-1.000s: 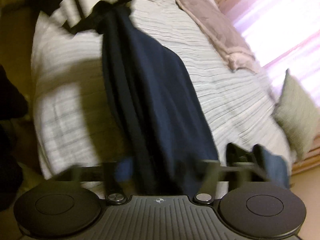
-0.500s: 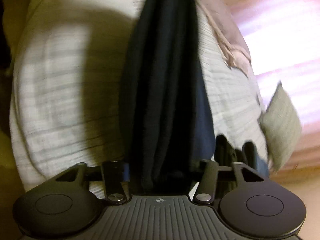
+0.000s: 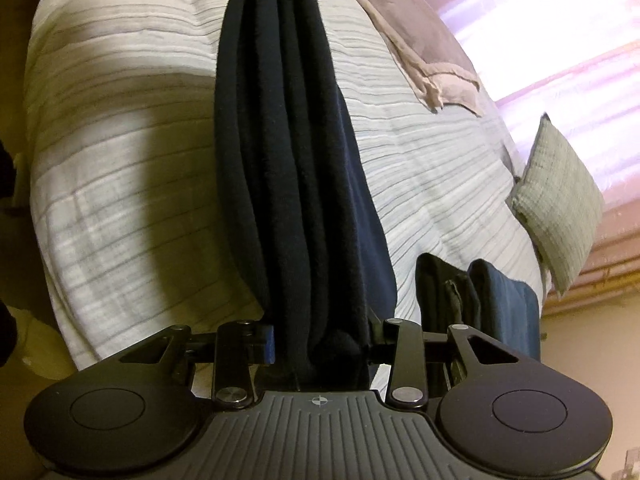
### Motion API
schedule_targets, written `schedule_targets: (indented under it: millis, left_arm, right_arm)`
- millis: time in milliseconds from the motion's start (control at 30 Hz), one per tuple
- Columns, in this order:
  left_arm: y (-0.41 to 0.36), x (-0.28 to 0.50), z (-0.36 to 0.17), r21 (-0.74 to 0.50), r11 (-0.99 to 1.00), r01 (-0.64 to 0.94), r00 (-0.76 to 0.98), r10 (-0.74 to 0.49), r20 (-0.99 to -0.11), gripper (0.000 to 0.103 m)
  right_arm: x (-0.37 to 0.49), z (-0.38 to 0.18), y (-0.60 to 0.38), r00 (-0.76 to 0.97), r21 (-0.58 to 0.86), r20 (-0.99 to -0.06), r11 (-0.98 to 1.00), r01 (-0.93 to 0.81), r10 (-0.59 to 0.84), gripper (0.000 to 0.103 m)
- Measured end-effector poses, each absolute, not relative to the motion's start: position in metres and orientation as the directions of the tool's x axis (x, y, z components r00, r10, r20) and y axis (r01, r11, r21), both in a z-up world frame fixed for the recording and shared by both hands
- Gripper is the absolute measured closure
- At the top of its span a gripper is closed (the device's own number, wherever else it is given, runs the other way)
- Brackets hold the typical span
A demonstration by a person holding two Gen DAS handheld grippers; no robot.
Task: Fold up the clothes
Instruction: 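Carry the folded sweatpants over the stack of folded jeans with both grippers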
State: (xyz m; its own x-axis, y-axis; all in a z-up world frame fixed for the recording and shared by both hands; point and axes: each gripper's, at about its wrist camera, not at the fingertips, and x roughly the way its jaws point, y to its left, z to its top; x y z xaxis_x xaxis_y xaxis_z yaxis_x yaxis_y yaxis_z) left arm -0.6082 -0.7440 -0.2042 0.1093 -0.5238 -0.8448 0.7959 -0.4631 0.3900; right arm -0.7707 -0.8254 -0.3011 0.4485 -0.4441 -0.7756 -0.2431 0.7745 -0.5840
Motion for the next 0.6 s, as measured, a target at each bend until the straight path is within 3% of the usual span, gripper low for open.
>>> schedule_targets:
  millis: [600]
  left_arm:
    - [-0.717, -0.539, -0.194, 0.391, -0.61, 0.689, -0.02, -0.556, -0.831, 0.078]
  right_arm:
    - [-0.714, -0.274, -0.76, 0.313, -0.556, -0.806, 0.824, -0.108, -0.503, 0.068]
